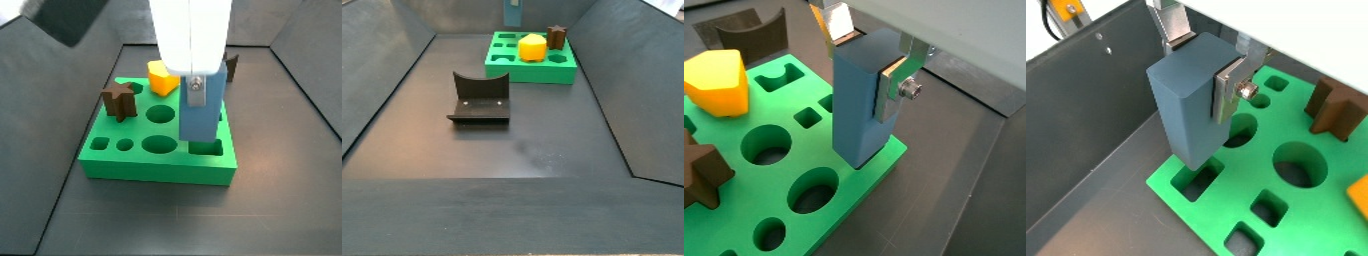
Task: Pick up the rectangle object. Move up. Move to above the board. Insert the rectangle object.
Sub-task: Insert the rectangle object.
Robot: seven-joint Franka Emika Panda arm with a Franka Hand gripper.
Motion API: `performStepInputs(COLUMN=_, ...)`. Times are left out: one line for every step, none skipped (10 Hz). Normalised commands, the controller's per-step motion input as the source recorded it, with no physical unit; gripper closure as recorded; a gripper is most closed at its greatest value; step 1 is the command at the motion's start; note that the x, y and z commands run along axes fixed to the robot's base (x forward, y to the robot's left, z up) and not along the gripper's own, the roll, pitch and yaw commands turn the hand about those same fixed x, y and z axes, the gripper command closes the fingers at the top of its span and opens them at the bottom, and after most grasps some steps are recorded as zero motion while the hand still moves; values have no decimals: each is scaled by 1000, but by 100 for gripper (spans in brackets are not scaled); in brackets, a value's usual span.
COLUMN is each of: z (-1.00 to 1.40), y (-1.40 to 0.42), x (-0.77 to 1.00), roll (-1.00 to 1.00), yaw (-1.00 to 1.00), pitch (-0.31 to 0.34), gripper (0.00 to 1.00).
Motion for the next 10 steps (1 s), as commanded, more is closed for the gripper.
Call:
performStepInputs(z=-300, y=0, x=129, roll=0, yaw=-117, pitch=-31, gripper=100)
performStepInputs(z=-283, y=0, x=131, roll=0, yaw=-37, pitch=-33, gripper=100)
performStepInputs(z=-283, y=0, x=171, roll=0, yaw=0, pitch=-3, gripper=100)
performStepInputs(z=-243, y=0, x=180, roll=-9, yaw=17, pitch=0, gripper=100)
performStepInputs(z=-200, y=0, x=191, roll=0, yaw=31, pitch=0, gripper=100)
performStepInputs(z=-131, y=0, x=186, roll=-37, yaw=0, pitch=0, gripper=100)
performStepInputs(z=-91, y=0, x=191, roll=-3, yaw=0, pitch=0, gripper=100)
performStepInputs(z=-83, y=0, x=206, roll=0, yaw=0, pitch=0, gripper=100)
performStepInputs(z=-151, y=0, x=177, roll=0, yaw=0, pitch=0, gripper=100)
performStepInputs(z=-189, y=26, x=214, roll=0, yaw=43, pitch=0, gripper=100)
